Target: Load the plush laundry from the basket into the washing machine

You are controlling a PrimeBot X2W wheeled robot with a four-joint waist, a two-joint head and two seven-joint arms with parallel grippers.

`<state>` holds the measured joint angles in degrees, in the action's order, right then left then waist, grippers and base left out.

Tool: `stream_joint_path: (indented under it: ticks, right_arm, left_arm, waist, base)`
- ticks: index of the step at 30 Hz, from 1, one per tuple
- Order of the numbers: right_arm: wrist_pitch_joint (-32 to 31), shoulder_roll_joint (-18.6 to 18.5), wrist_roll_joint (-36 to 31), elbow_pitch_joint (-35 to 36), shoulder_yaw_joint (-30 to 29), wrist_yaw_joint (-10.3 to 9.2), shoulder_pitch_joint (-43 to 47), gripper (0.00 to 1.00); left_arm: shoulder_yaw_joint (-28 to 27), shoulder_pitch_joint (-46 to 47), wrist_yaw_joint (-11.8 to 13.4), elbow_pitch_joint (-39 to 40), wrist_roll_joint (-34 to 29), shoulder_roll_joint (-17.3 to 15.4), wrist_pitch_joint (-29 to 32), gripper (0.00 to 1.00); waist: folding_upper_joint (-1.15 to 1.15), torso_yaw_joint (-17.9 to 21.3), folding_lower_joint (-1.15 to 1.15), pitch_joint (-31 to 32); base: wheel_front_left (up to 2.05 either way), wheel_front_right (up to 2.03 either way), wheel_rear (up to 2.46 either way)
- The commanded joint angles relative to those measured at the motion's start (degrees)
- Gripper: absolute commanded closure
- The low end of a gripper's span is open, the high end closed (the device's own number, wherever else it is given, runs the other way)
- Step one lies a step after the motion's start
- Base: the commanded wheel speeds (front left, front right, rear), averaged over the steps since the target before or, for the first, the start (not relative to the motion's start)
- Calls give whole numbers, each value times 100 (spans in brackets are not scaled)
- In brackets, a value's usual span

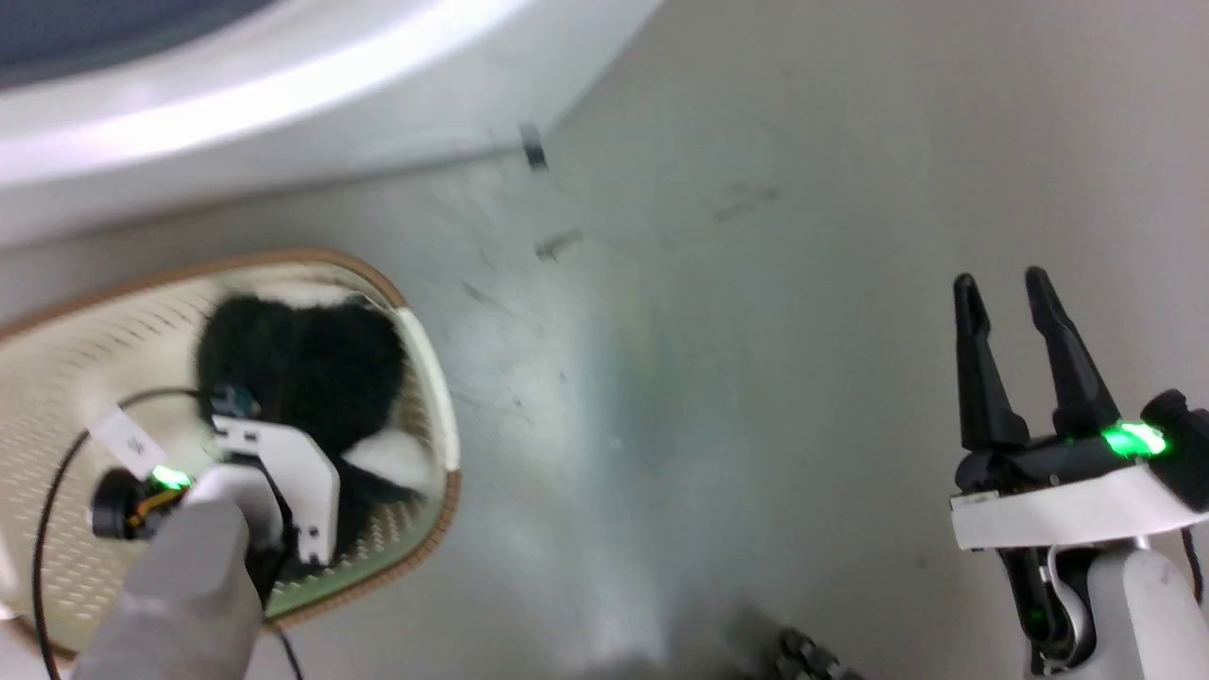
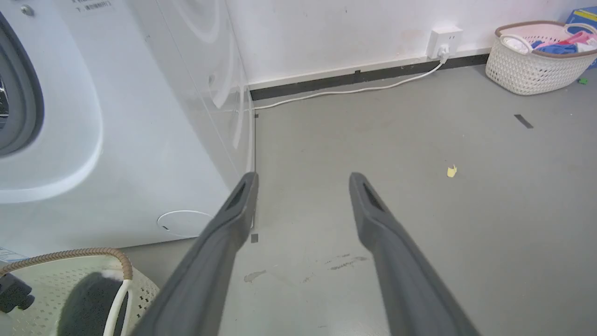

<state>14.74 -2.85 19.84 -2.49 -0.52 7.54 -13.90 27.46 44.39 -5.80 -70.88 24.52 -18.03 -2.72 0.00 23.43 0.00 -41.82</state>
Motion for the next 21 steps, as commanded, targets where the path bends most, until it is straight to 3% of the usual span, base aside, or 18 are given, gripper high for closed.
stream_joint_path:
  ticks: [1,13,21]
  right_arm:
    - [26,-3,-73,-15,-55,-5,87,0]
    - [26,-3,-257,-103,-194,-5,735,0]
    - [26,-3,-352,-74,-218,-5,1062,0]
  left_arm:
    - [36,-129,-47,3,33,40,-125,100]
    - [244,-1143,-163,475,257,572,-1166,100]
    - [106,-1780,-164,2147,179,280,-1225,100]
  waist:
    - [0,-410,0,788]
    - [0,-1013,0,2492]
    - [0,-1276,0,2960]
  base:
    - [0,0,0]
    - [0,0,0]
    - [0,0,0]
